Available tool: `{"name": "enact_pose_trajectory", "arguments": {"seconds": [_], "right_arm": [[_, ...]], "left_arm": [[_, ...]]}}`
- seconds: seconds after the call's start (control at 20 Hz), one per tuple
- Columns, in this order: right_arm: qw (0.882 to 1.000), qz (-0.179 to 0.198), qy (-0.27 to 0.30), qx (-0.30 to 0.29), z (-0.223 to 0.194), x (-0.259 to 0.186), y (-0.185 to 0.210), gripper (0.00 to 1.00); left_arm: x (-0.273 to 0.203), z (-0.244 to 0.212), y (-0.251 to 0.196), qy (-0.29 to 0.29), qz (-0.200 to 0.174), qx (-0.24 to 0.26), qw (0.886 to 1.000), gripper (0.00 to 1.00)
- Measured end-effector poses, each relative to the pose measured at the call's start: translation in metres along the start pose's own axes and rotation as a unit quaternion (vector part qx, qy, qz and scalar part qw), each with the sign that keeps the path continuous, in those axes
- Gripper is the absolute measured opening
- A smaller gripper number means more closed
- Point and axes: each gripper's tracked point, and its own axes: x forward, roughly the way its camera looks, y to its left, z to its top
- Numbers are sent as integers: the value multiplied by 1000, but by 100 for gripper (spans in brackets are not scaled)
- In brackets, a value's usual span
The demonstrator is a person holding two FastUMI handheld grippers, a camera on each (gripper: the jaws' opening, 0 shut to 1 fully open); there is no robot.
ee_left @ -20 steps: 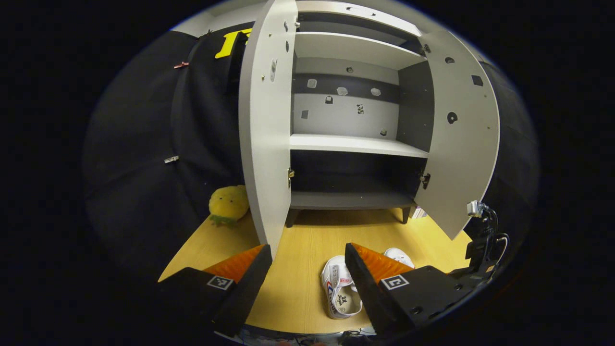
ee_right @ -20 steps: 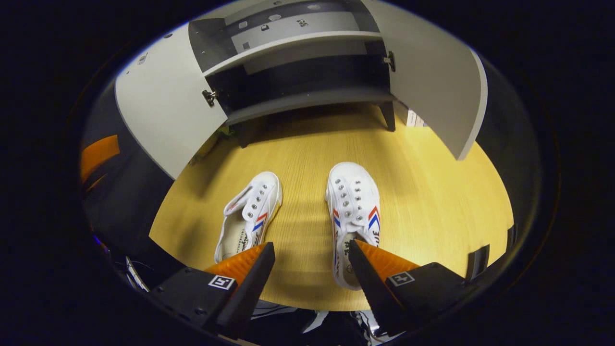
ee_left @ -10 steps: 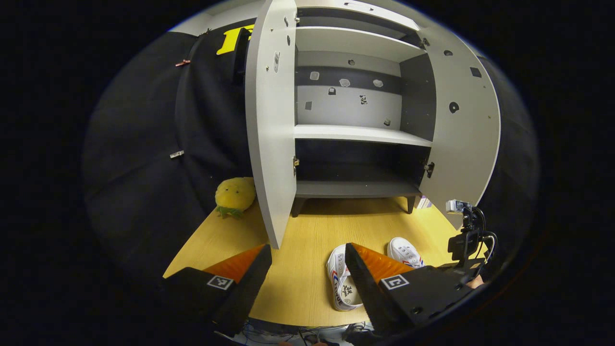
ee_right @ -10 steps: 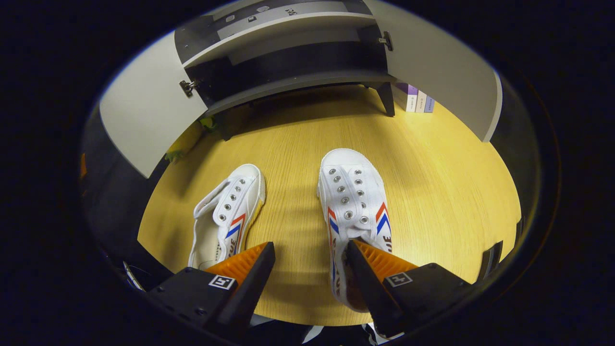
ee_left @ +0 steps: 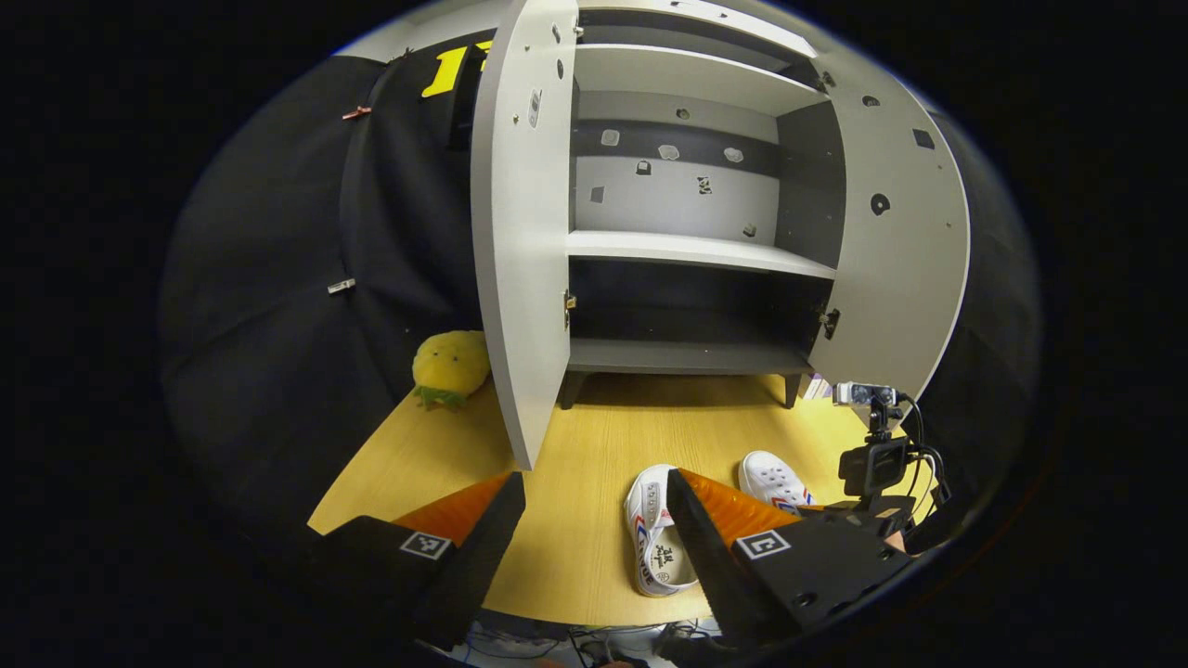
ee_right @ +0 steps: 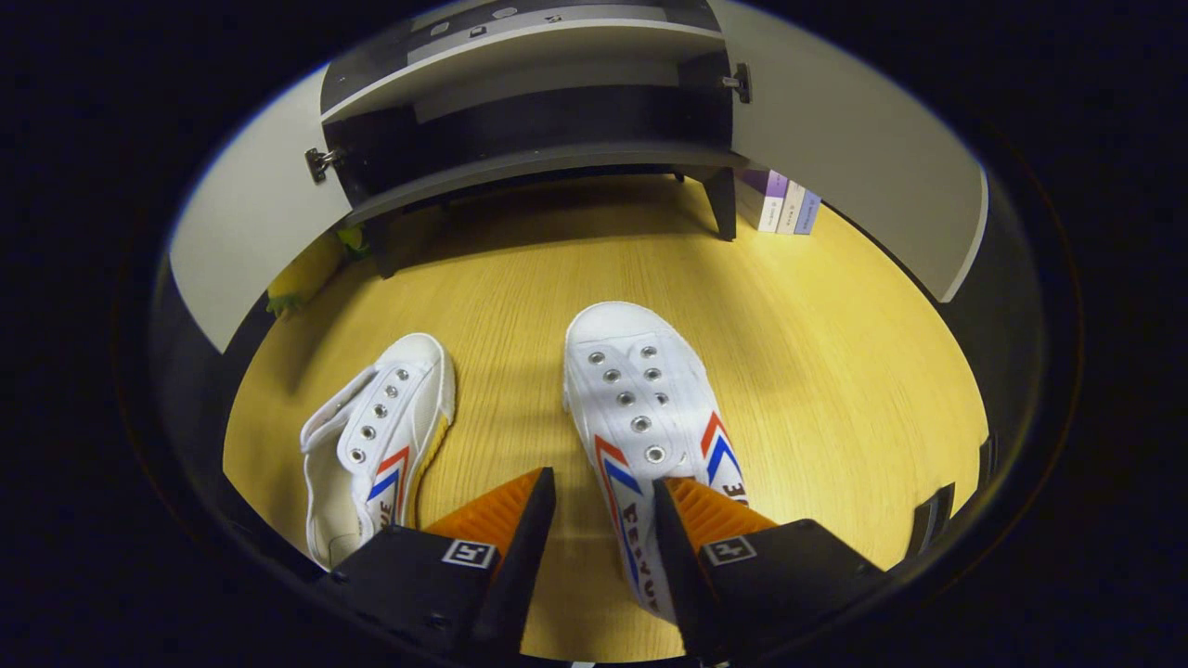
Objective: Grab one shoe with the right hand and put it into the shoe cabinet, grab the other shoe with the left hand and put it into the shoe cabinet; then close the right door with the right hand and the left door with the left hand.
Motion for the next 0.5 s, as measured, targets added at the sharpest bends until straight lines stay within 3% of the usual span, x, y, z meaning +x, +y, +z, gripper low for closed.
{"name": "enact_pose_trajectory", "arguments": {"seconds": [0.05, 0.1, 0.15, 0.25, 0.3, 0.35, 0.4, 0.45, 0.5], "right_arm": [[1000, -5, 1, 5, 3, 3, -4, 59], [1000, -6, 2, 13, 5, 4, -6, 42], [1000, -2, 6, 19, 7, 4, -6, 35], [1000, 7, 8, 24, 11, 8, -6, 36], [1000, 11, 11, 22, 9, 6, -5, 24], [999, 23, 12, 23, 9, 4, -1, 25], [999, 27, 14, 18, 7, 8, 1, 12], [999, 31, 16, 19, 7, 8, 1, 12], [999, 34, 18, 21, 8, 8, 3, 5]], "left_arm": [[0, -2, -2, 2, -1, -2, 1000, 95], [1, -3, -3, 4, -2, -3, 1000, 95], [1, -5, -5, 6, -4, -5, 1000, 95], [1, -6, -8, 7, -7, -6, 1000, 95], [1, -6, -8, 8, -8, -6, 1000, 95], [2, -7, -9, 8, -9, -6, 1000, 95], [1, -7, -10, 8, -10, -6, 1000, 95], [1, -8, -11, 8, -10, -6, 1000, 95], [0, -8, -11, 10, -11, -7, 1000, 95]]}}
